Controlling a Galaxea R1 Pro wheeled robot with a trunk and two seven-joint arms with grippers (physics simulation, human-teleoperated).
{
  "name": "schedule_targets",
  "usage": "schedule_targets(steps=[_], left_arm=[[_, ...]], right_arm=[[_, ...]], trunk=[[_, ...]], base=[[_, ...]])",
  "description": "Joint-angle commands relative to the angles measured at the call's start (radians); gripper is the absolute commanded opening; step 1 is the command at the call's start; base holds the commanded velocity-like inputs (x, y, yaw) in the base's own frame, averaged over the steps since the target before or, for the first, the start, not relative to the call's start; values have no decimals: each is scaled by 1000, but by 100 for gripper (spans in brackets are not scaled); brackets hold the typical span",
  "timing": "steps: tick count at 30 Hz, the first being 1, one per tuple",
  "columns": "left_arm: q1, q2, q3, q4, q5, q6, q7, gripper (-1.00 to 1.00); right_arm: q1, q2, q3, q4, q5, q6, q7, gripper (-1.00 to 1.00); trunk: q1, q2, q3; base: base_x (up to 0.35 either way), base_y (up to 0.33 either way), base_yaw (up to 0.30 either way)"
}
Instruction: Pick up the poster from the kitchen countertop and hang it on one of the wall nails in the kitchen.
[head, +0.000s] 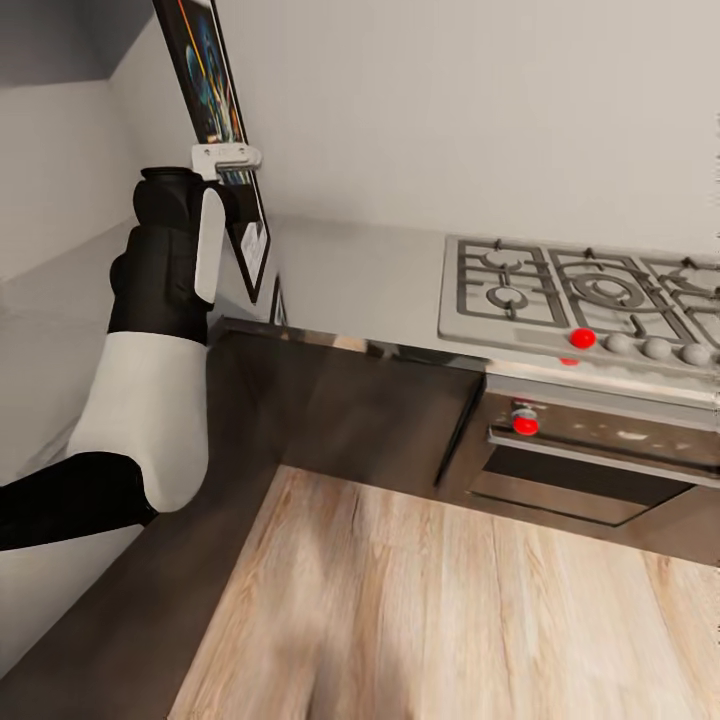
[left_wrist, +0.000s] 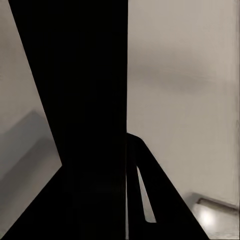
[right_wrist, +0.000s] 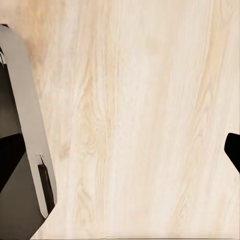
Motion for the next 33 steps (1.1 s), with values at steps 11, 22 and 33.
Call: schedule_targets(steps=[11,22,33], left_arm=[[0,-1,-5,-2,-11,5,-3,-100],[1,-1,-6,-8,-11,5,-3,-100],[1,-1,-19,-11,-11,28,-3,-100]], right_arm=[[0,-1,-3,-2,1,-1,0,100],[0,-1,-3,-2,1,-1,0,100],[0,-1,-3,-1,1,-1,0,100]], trunk=[[-1,0,-1],[-1,0,-1],[-1,0,-1]], base=[[-340,0,0],[-340,0,0],[-340,0,0]])
